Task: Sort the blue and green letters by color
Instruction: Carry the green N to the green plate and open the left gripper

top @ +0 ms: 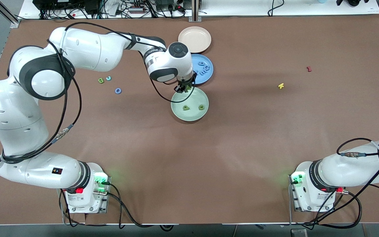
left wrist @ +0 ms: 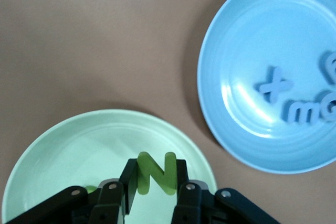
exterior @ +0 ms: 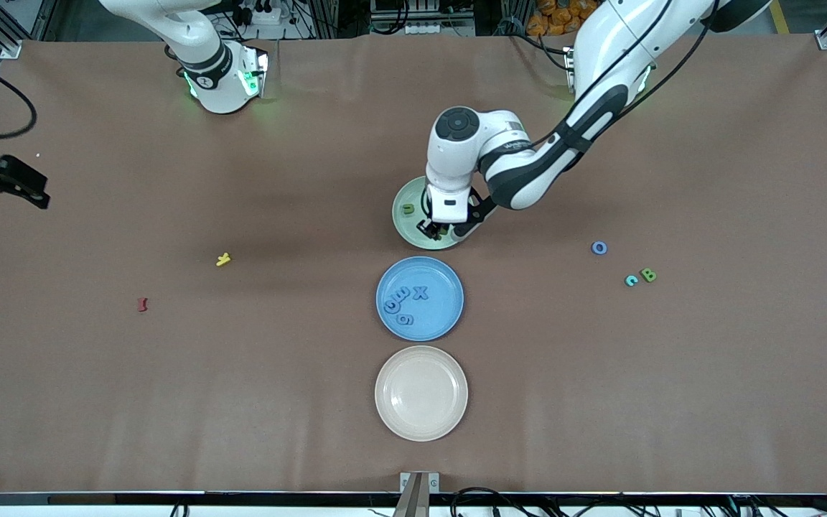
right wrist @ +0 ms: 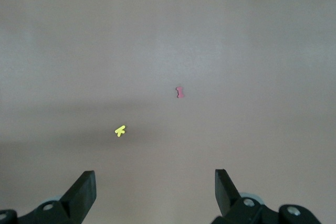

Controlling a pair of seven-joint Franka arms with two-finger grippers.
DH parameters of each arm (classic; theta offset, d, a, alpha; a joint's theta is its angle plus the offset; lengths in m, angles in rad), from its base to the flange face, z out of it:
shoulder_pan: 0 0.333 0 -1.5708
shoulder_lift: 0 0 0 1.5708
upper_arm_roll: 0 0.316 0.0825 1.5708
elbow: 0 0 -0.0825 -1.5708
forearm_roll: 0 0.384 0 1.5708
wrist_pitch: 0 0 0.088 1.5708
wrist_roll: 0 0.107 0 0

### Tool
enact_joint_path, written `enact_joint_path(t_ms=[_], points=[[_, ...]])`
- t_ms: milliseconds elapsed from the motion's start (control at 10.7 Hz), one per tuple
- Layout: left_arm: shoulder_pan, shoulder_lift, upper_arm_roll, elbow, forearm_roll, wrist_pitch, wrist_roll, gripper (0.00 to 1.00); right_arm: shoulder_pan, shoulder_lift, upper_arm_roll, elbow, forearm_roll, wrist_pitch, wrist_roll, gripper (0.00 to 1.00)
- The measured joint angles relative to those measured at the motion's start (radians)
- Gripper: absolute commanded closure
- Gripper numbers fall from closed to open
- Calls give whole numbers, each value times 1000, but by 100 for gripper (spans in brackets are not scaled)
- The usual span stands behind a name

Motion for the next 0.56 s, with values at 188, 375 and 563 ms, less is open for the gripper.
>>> enact_joint_path(t_ms=[188,375,563], points=[[-36,2,-1,-1,-13,-58,-4,0,-3,6,-4,-8,43,24,15,0],[-82,3,0,-1,-24,-98,-6,0,-5,6,-7,-5,54,25,16,0],[-94,2,2,0,-24,-123,-10,0,-6,6,-4,-5,59,25,16,0]])
